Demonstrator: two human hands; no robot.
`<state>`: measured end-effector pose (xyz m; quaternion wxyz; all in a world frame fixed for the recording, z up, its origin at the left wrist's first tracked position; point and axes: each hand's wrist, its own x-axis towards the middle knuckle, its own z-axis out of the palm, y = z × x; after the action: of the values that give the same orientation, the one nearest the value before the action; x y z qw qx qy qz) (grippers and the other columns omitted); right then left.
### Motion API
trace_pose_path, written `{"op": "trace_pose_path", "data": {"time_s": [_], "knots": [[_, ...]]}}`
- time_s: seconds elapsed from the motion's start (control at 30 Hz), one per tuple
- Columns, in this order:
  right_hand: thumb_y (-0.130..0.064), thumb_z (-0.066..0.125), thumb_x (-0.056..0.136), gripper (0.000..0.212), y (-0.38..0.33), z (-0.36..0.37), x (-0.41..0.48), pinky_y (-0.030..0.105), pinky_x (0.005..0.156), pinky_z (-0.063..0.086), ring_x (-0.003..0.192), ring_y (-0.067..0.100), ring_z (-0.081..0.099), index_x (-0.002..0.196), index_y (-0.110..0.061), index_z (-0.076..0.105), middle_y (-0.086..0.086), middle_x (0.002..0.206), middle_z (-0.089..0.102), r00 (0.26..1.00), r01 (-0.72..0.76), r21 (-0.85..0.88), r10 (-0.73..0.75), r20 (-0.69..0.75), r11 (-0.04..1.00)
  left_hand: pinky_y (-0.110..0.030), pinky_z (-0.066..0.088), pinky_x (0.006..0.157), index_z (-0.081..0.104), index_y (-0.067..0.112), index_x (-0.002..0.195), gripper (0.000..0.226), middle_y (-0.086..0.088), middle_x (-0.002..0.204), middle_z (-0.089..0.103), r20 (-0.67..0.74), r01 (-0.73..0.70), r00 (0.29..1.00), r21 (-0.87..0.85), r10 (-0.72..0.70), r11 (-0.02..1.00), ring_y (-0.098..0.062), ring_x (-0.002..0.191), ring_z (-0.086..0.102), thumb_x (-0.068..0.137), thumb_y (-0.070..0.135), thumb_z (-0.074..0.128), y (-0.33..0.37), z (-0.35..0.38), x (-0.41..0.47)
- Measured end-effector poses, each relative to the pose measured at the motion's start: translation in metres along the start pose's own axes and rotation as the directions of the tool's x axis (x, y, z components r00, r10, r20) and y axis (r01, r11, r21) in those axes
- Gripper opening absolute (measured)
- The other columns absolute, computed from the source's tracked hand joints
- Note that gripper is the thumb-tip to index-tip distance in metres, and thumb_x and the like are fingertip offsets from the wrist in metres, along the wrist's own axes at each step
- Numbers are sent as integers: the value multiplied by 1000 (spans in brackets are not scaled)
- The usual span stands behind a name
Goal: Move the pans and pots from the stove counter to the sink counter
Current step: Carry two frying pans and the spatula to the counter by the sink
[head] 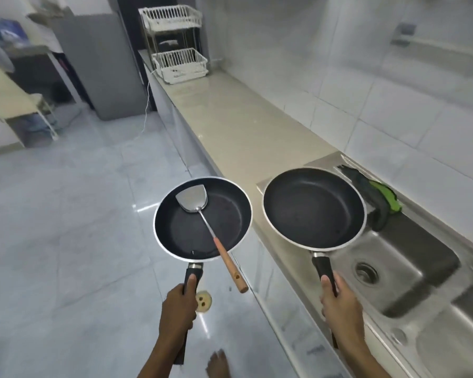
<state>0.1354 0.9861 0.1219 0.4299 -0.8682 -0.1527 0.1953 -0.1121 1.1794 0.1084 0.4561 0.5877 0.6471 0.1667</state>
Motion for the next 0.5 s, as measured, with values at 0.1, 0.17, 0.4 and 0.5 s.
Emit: {"op": "trace_pose_path", "data": {"time_s": [0.1, 0.17, 0.4, 0.5], "knots": [[-37, 52, 102, 30, -48, 45, 27, 46, 78, 57, 83, 39, 69, 127, -30, 66, 11, 90, 74, 999, -32, 8, 32, -43, 999, -27, 45, 46, 63, 8, 84, 54, -14, 76, 68, 8, 7, 1000, 28, -7, 1000, -24, 61, 61, 101, 54, 40, 26, -17, 72], [-37, 51, 103, 26, -75, 72, 49, 47, 76, 58, 78, 39, 69, 123, -30, 66, 8, 81, 72, 997, -54, -15, 54, -46, 998, -26, 44, 46, 62, 8, 83, 56, -13, 74, 67, 30, 9, 999, 47, -10, 999, -22, 60, 60, 100, 56, 40, 45, -25, 117], [-38, 49, 103, 29, -143, 166, 145, 50, 74, 59, 69, 25, 59, 127, -30, 65, 0, 79, 66, 991, -101, 36, 104, -84, 994, -28, 45, 46, 63, 4, 84, 61, -10, 66, 63, 87, -30, 996, 61, 25, 998, -21, 52, 56, 99, 59, 41, 97, -32, 280], [-38, 50, 103, 26, -169, 212, 201, 52, 72, 59, 67, 25, 56, 123, -34, 65, -1, 76, 65, 987, -112, 48, 117, -112, 993, -27, 43, 42, 64, 3, 83, 62, -8, 62, 61, 95, -65, 994, 65, 58, 996, -20, 47, 54, 98, 59, 41, 127, -27, 355]]}}
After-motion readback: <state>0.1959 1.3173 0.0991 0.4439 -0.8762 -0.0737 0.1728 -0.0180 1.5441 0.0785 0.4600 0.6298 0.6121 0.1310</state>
